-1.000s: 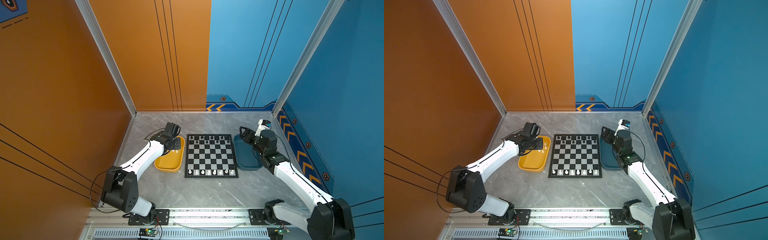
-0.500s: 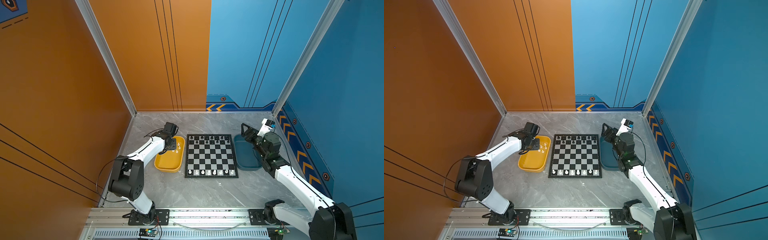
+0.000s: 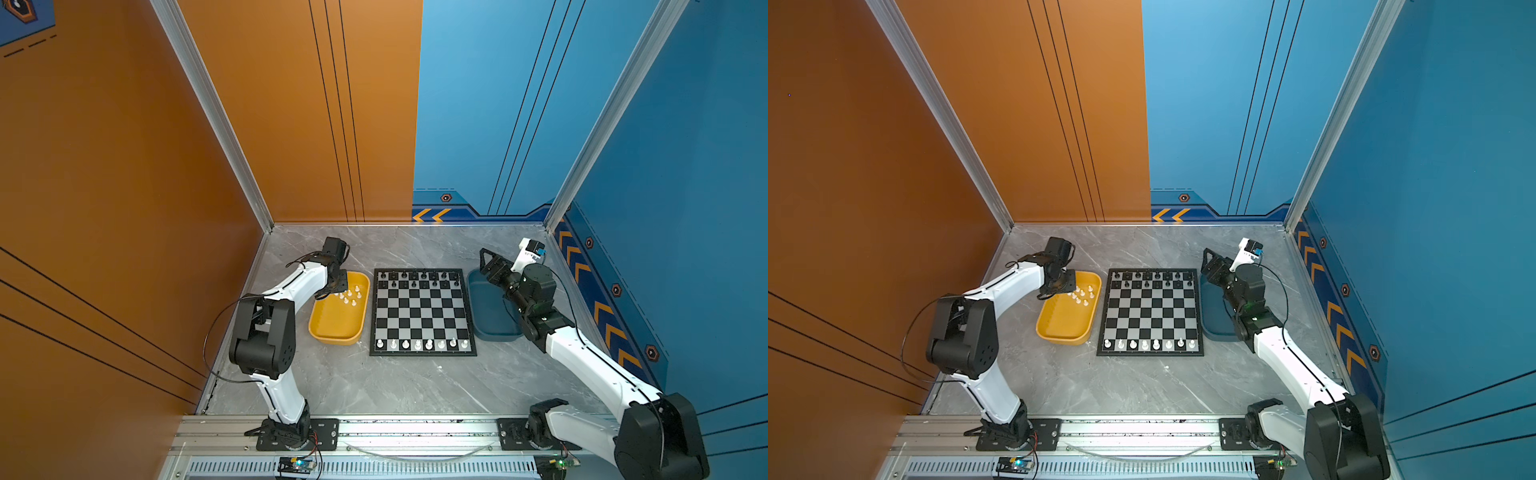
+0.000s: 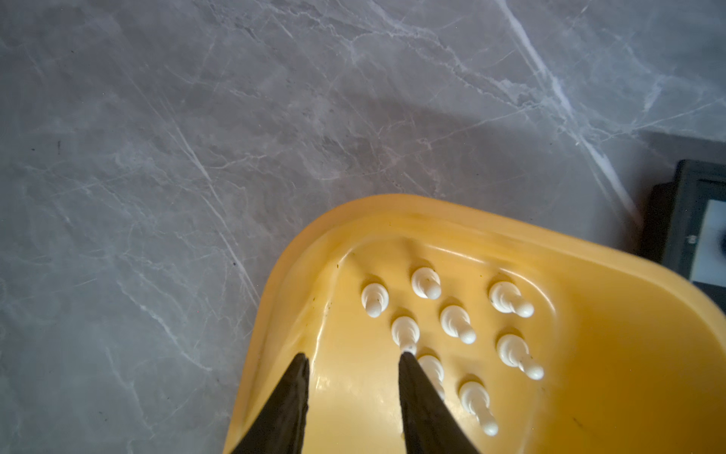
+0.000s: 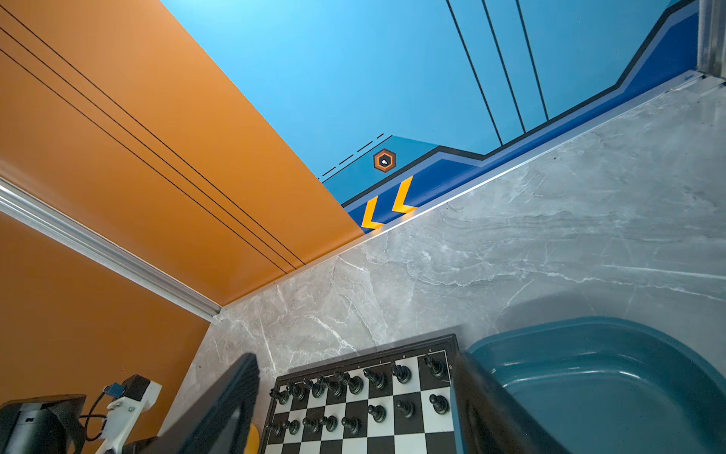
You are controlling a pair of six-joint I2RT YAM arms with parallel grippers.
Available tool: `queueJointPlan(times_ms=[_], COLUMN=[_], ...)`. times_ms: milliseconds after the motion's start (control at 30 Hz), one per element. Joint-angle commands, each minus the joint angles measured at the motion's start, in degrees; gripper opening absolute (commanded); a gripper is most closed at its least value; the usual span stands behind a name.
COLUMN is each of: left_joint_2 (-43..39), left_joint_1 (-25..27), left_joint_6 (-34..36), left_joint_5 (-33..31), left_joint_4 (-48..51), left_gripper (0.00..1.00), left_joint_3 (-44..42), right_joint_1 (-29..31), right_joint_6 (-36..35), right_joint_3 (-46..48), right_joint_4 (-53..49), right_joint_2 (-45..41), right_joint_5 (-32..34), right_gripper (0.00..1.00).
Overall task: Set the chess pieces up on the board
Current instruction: 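Lower the left gripper toward the white pawns in the yellow tray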
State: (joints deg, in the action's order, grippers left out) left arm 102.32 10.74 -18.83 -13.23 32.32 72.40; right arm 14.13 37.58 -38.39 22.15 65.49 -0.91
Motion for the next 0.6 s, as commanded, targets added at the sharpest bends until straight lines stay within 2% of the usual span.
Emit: queueJointPlan(times_ms=[0, 567], left_joint_2=[1.84, 7.22], left_joint_1=[-0.74, -1.1], left_joint_6=[0.55, 0.94], left_joint_5=[1.7, 3.21], left_joint_4=[0.16, 0.2], left_gripper=[0.39, 0.31], left_joint_3=[2.32, 5.04], right_joint_1=[0.12, 0.6], right_joint_6=[0.47, 0.3], right_joint_3=[-1.4, -3.0], right_joint_4=[1.5, 1.14], right_joint_2=[0.68, 3.59], right_joint_5=[-0.27, -0.92], right_gripper=[0.79, 0.78])
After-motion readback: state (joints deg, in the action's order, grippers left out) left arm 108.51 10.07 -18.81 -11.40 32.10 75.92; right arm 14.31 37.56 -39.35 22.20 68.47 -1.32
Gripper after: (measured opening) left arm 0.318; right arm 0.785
